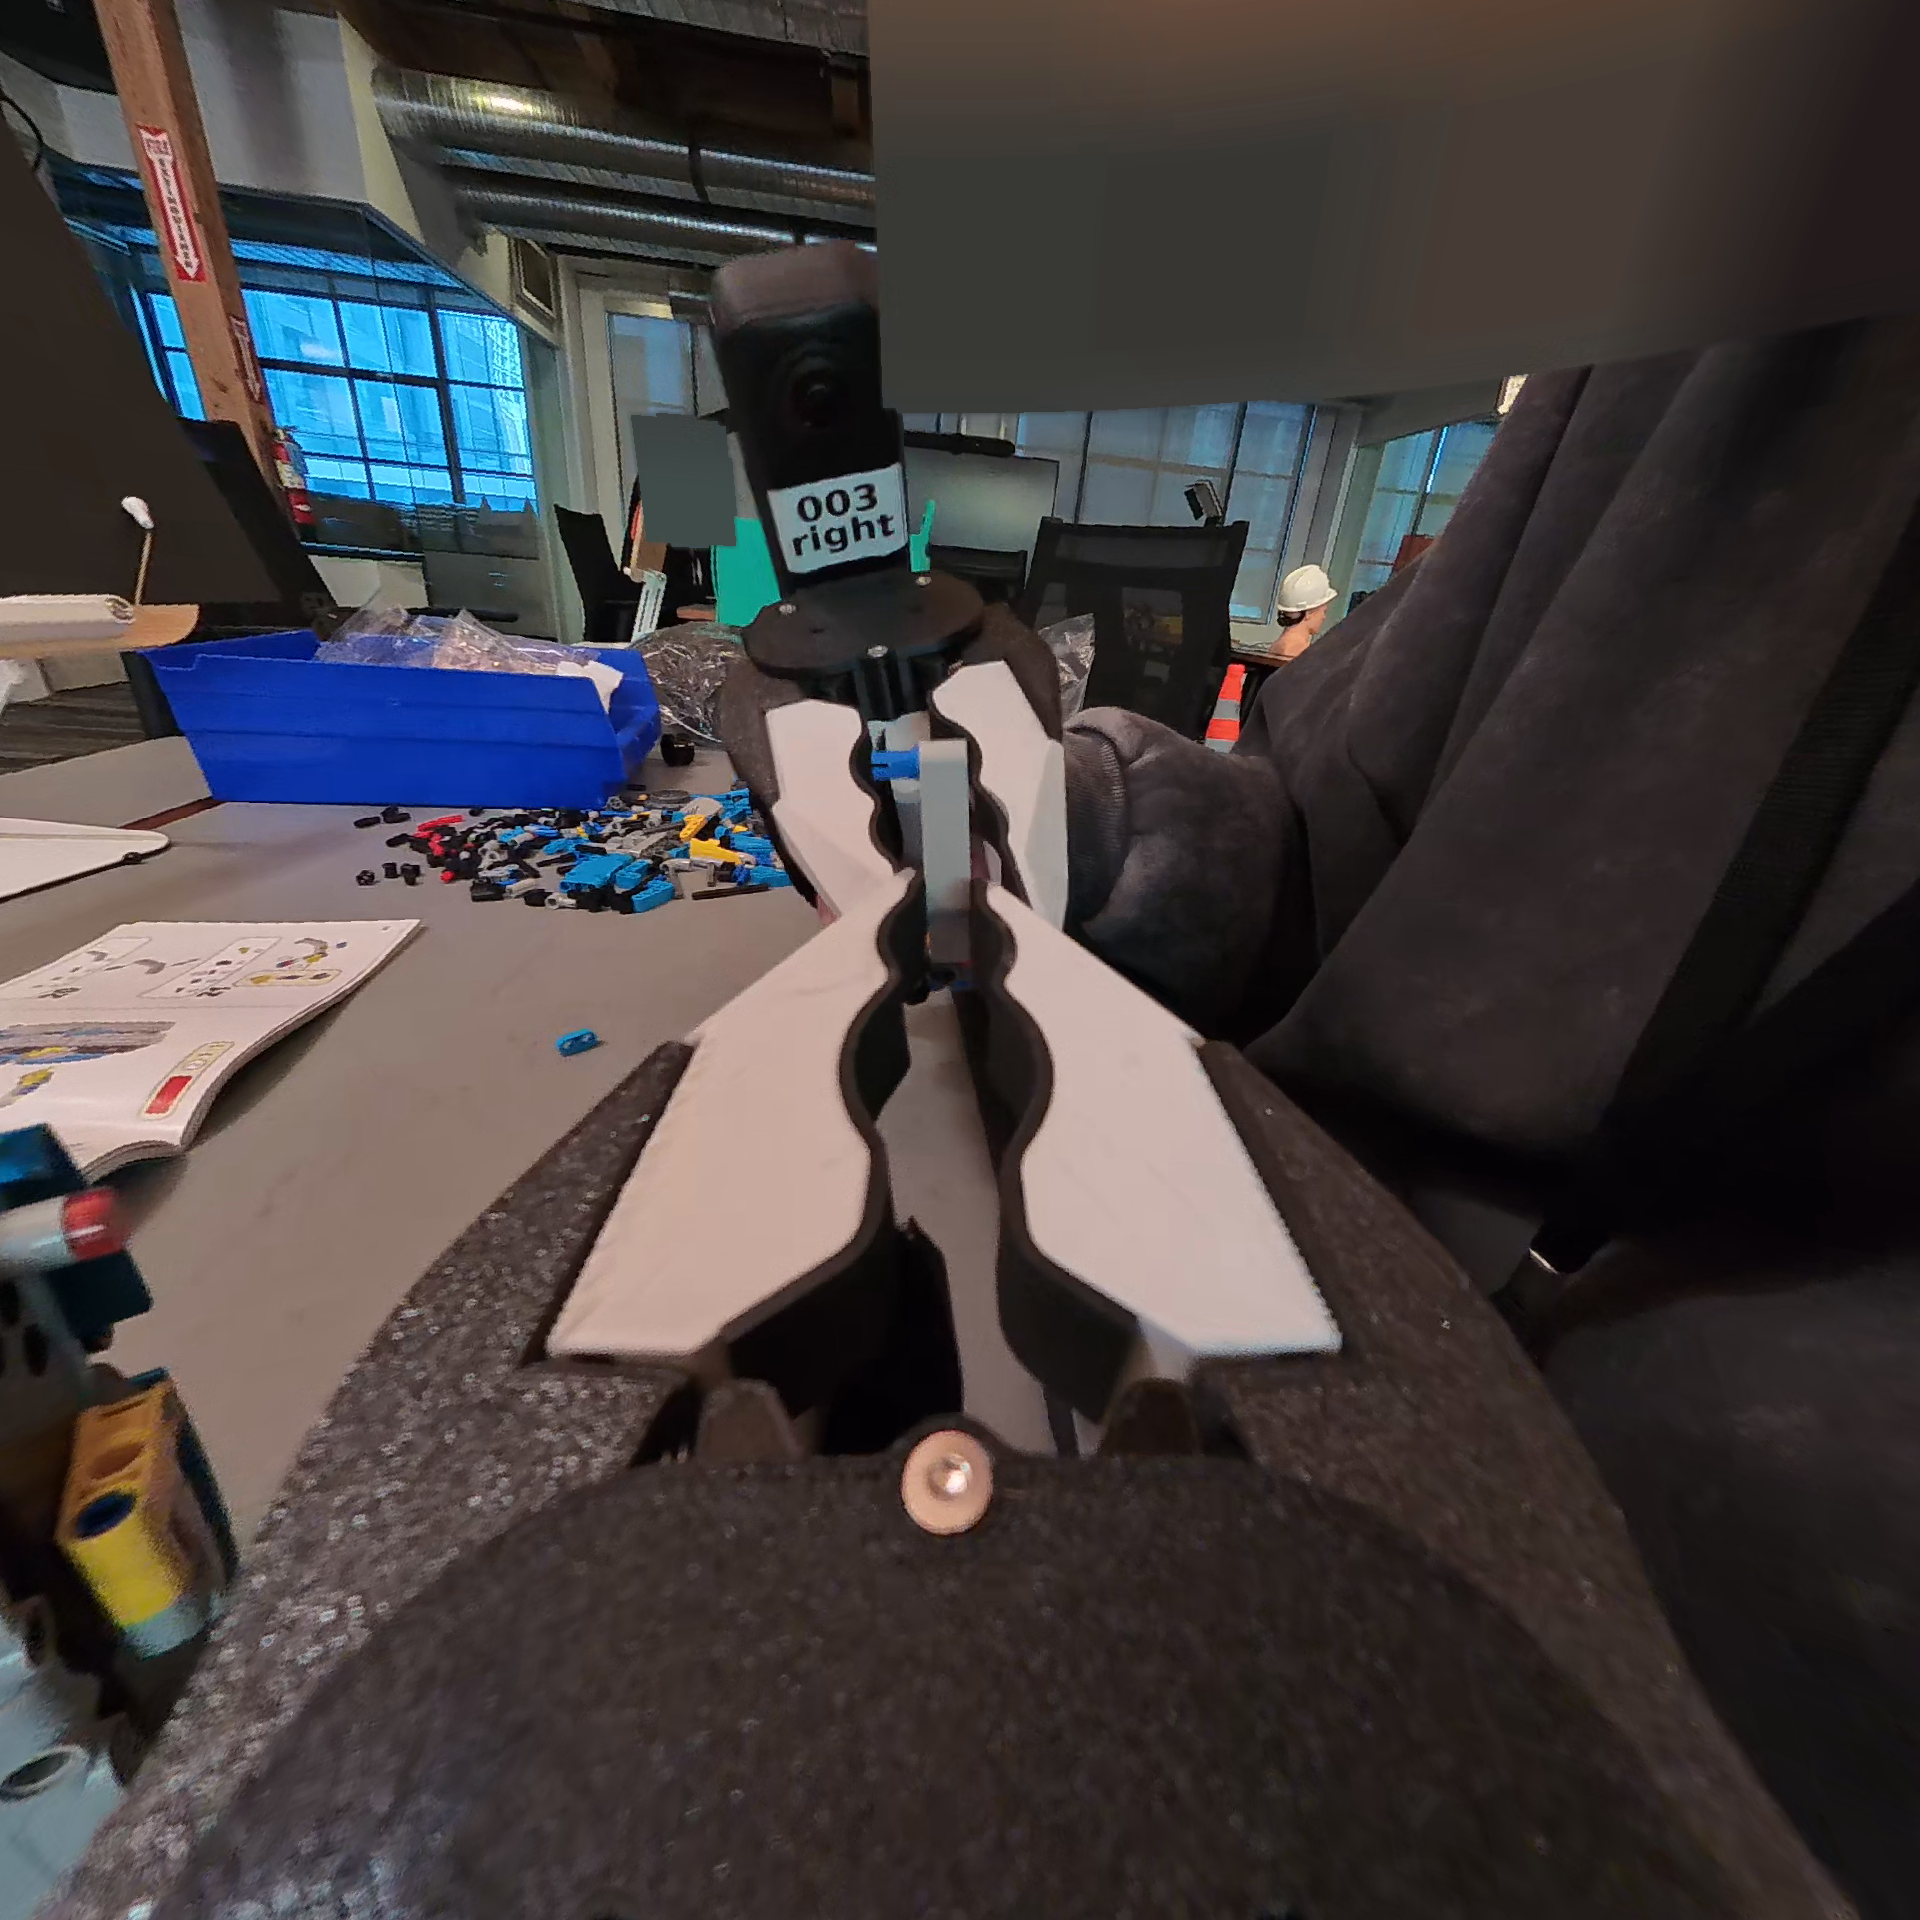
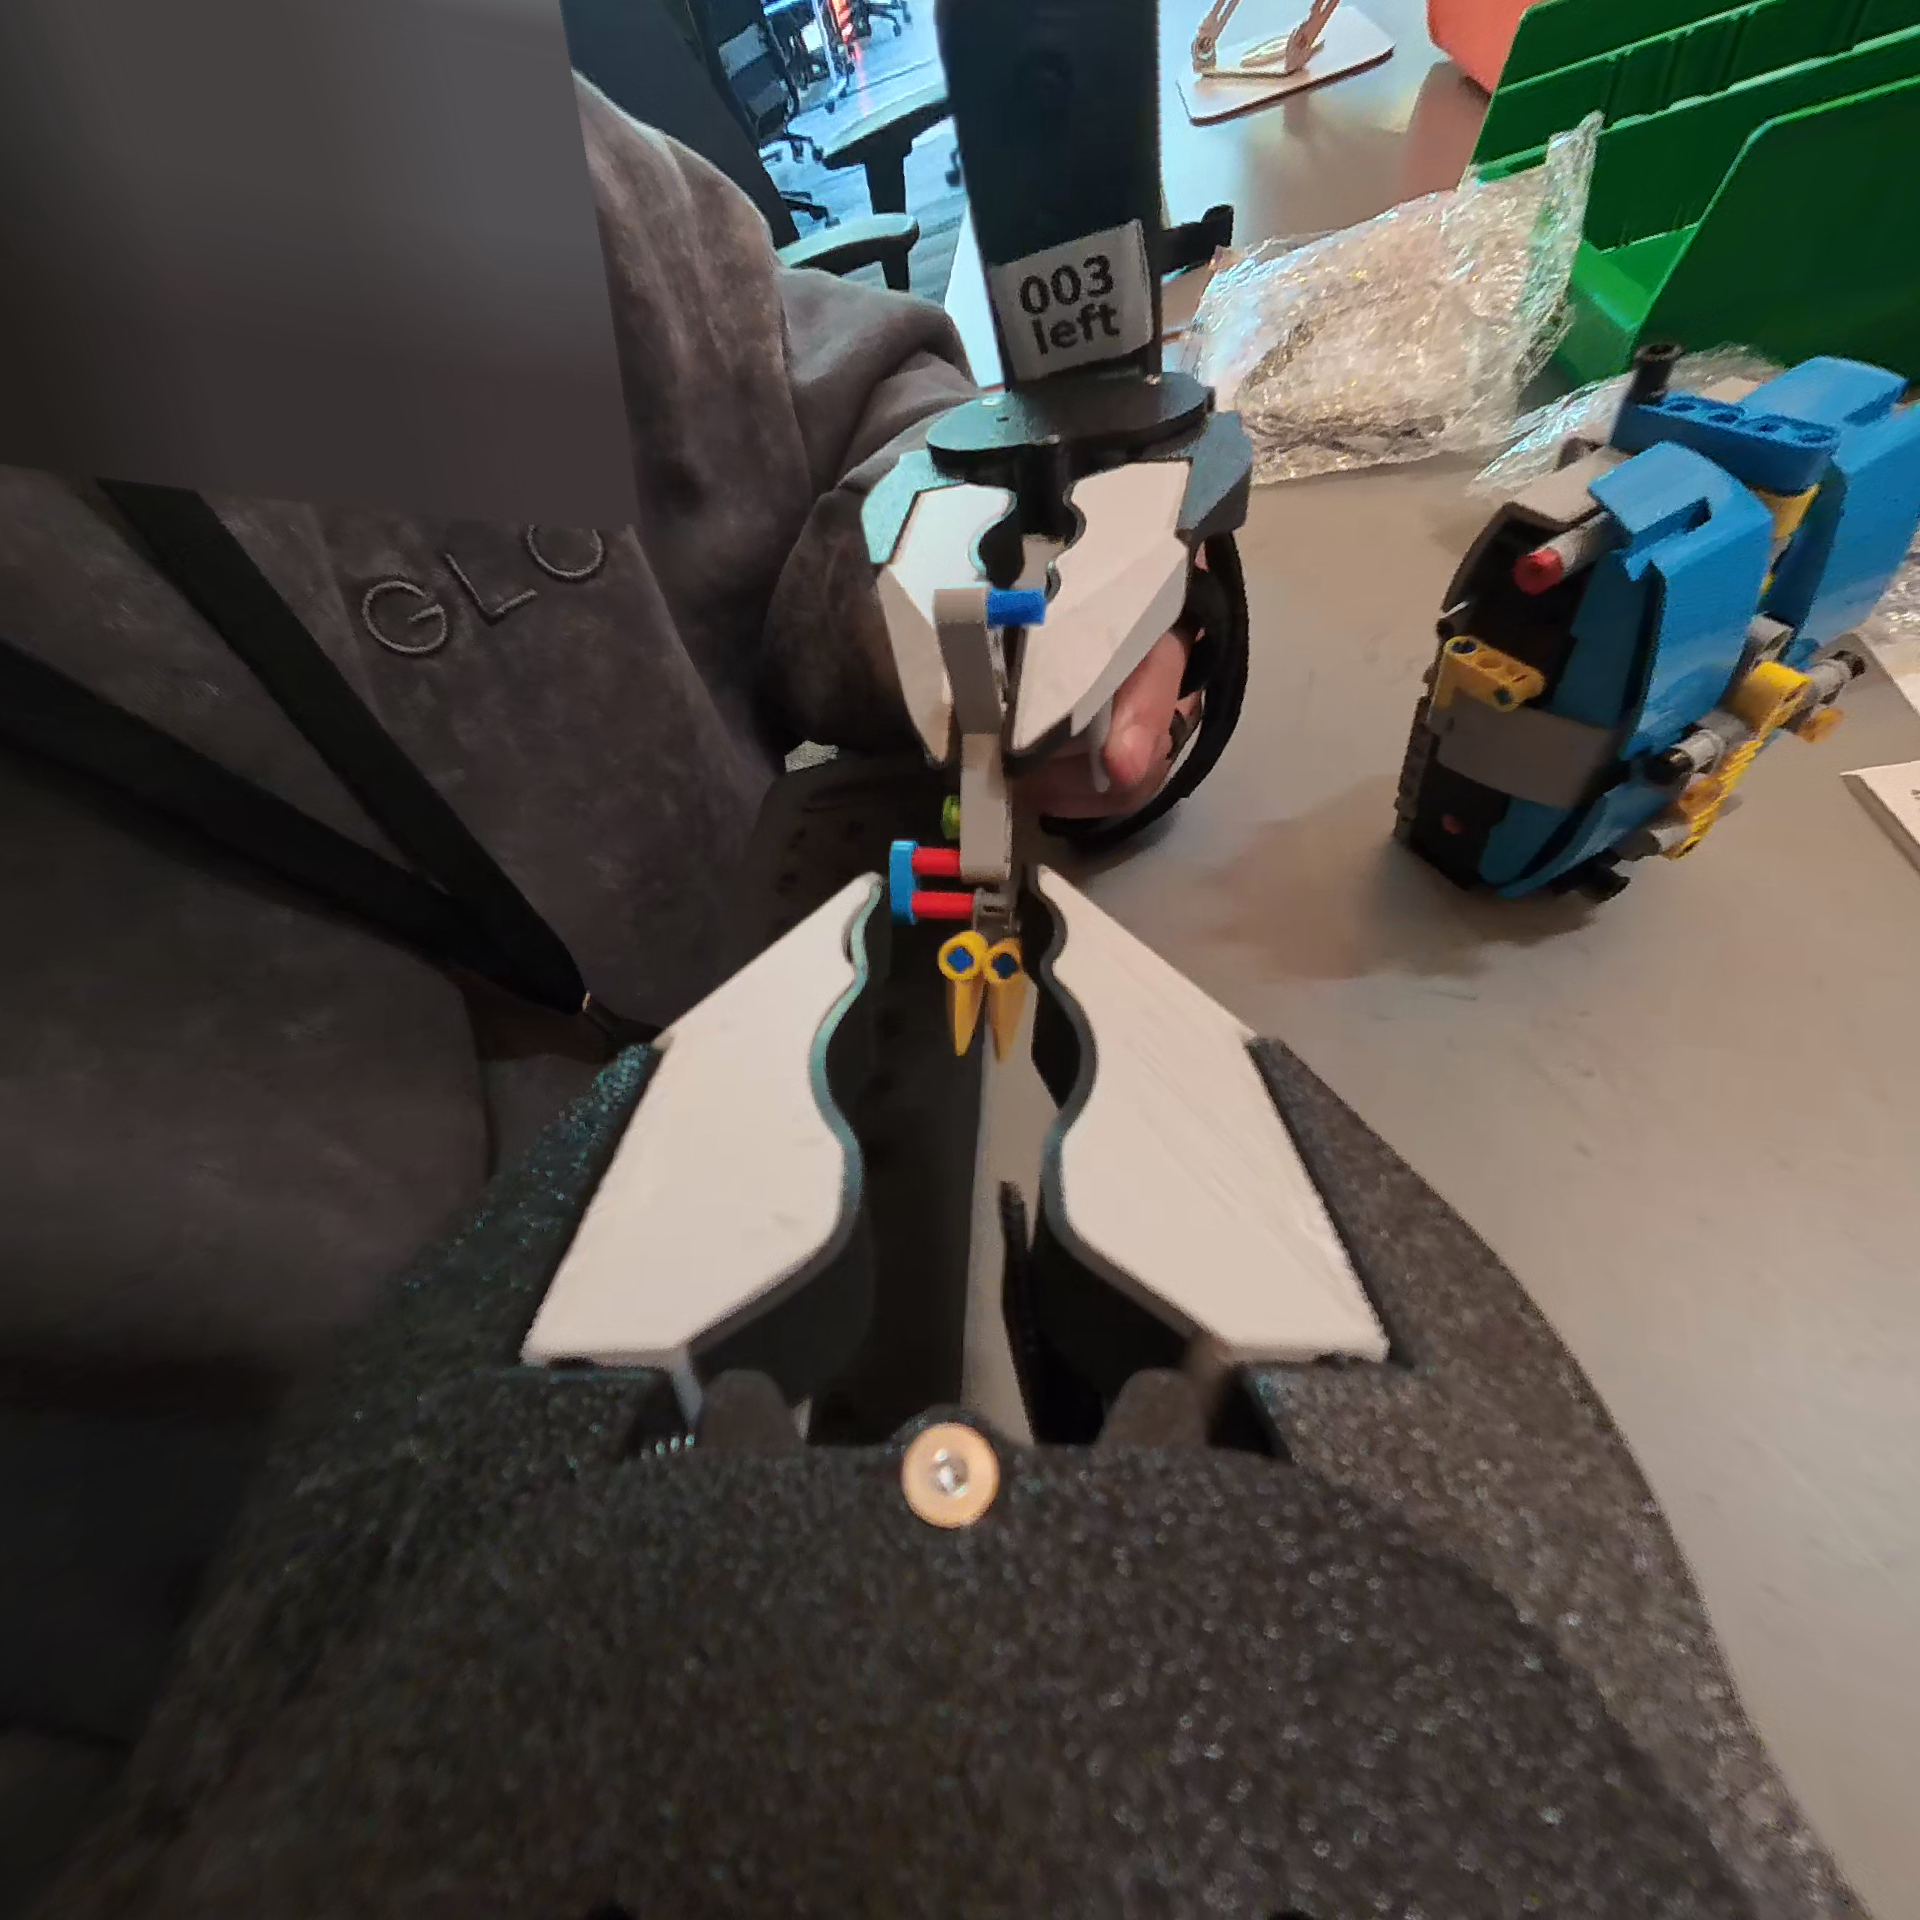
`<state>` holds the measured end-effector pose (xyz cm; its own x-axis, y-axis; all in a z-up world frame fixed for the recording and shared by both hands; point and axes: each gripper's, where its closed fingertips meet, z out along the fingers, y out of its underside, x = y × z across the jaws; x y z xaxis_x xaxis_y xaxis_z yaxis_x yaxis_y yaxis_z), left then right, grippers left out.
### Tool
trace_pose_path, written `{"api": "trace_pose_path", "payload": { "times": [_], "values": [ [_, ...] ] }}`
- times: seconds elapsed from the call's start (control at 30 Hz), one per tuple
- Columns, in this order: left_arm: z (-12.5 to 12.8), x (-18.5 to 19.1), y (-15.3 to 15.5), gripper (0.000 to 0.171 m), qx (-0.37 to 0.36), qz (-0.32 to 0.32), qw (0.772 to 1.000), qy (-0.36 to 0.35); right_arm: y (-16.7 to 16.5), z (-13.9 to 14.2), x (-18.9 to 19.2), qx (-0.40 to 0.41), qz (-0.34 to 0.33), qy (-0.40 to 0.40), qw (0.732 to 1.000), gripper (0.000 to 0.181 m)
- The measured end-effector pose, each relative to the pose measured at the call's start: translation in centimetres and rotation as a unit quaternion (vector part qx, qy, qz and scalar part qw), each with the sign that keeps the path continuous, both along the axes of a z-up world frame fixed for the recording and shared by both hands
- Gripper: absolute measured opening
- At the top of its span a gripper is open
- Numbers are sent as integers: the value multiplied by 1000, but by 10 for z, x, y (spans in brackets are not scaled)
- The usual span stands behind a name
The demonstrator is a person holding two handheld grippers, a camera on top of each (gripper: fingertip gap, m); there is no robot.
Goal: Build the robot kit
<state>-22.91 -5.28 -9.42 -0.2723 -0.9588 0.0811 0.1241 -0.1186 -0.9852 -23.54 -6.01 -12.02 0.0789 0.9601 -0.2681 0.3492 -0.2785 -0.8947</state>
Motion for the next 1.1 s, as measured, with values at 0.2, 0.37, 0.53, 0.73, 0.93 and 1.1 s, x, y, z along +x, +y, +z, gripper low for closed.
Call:
{"api": "trace_pose_path", "payload": {
  "times": [0.2, 0.37, 0.53, 0.73, 0.93, 1.1],
  "values": [
    [1, 0, -2, 6, 7, -1, 1000, -4, -2, 1, 0, 10, 4, -10, 1000, 23],
    [-1, 0, 0, 7, 21, 15, 1000, -2, 1, 0, 1, 22, -7, -17, 1000, 22],
    [-2, 1, 7, 7, 40, 41, 998, 6, 8, -2, 2, 41, -30, -26, 998, 23],
    [-6, 2, 14, 7, 34, 58, 998, 20, 17, -5, 5, 68, -59, -49, 995, 23],
    [-8, 3, 8, 7, 32, 38, 999, 24, 10, -8, 4, 59, -36, -58, 996, 22],
    [-9, 3, 0, 7, 39, 20, 999, 24, 1, -10, 3, 43, -7, -58, 997, 21]
  ]
}}
